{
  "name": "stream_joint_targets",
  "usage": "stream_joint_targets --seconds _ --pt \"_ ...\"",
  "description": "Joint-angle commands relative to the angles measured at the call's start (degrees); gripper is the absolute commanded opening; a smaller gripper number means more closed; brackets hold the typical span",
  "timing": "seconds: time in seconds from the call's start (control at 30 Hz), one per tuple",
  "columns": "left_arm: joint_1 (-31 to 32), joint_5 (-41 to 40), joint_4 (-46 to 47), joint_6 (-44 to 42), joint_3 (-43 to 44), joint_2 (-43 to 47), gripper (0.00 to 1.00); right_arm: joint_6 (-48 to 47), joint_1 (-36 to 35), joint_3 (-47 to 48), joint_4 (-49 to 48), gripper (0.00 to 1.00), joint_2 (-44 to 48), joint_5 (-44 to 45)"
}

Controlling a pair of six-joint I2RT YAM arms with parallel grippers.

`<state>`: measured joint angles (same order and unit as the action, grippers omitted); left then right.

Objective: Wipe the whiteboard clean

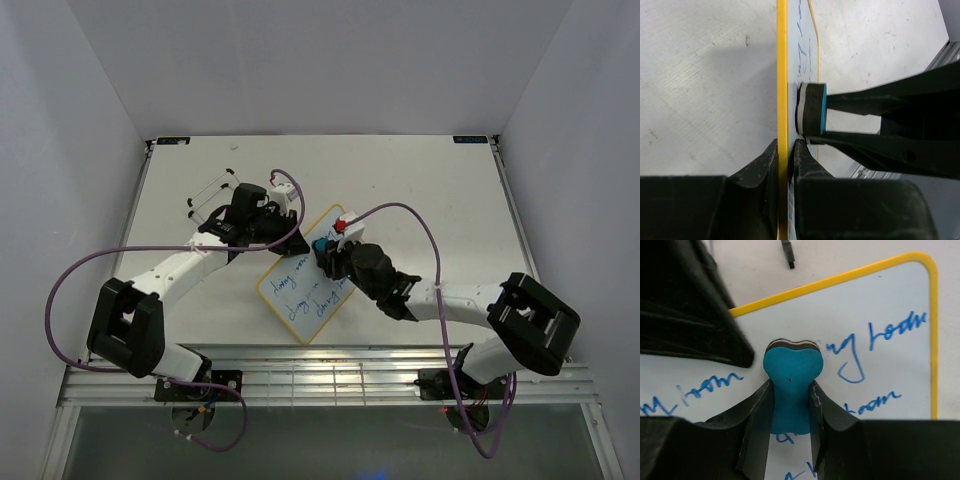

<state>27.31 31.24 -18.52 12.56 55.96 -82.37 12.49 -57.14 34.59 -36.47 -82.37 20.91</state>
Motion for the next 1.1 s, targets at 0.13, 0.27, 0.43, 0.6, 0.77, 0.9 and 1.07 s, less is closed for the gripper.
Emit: stream_joint_targets --seconds 0.13,0.27,0.43,0.6,0.77,0.9,1.07 --pt "1.8 3.1 -4.5 -7.4 -0.8 1.4 0.0 -2.1 11.9 9.1 20.2 0.16 -7.7 0.4" --pt "1.8 4.0 -4.6 -7.7 -0.8 1.9 0.0 -3.5 17.9 9.4 18.8 0.16 -10.5 -8.0" --pt "1.8 4.3 -4.6 -7.9 -0.9 1.4 0.0 -4.1 17.3 10.9 16.9 0.16 -9.0 -13.9" --pt "1.8 4.5 -4.7 -8.2 -0.7 0.9 0.0 -4.7 9.6 13.0 10.8 0.16 -5.7 -18.4" --pt "1.8 5.3 -4.7 -8.2 -0.7 0.7 0.0 -5.5 6.7 19.5 12.1 0.16 -7.1 -20.3" --pt "1.8 5.2 -4.7 -8.3 -0.9 1.1 0.0 -7.0 9.8 23.8 15.6 0.16 -11.1 -20.3" --pt "1.8 4.7 -4.8 -8.4 -0.9 1.8 0.0 -5.8 16.9 20.5 15.5 0.15 -13.8 -23.0"
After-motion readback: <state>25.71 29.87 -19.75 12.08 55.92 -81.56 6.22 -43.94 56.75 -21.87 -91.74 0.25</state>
